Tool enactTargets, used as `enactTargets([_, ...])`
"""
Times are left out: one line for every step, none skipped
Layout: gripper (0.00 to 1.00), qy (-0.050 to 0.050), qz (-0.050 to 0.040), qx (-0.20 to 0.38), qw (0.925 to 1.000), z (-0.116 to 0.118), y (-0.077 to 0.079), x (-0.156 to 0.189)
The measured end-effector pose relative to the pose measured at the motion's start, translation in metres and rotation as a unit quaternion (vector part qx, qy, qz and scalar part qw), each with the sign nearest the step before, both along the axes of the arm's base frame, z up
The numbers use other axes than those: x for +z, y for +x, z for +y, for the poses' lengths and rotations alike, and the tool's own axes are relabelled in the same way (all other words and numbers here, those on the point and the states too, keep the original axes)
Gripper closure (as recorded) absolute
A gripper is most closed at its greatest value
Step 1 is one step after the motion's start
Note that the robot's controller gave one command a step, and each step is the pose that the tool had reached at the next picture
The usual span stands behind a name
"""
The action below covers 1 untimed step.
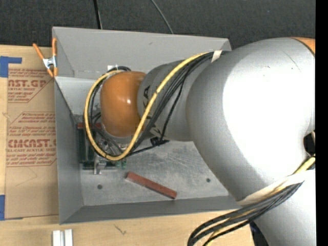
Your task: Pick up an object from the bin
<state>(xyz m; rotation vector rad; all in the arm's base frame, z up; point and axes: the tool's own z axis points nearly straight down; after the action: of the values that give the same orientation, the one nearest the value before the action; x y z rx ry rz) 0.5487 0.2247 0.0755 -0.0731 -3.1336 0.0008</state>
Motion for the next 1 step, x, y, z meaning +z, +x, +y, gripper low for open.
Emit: enactTargets([1.0, 0.0, 0.0, 0.0, 1.0, 0.0, 0.0, 0.0])
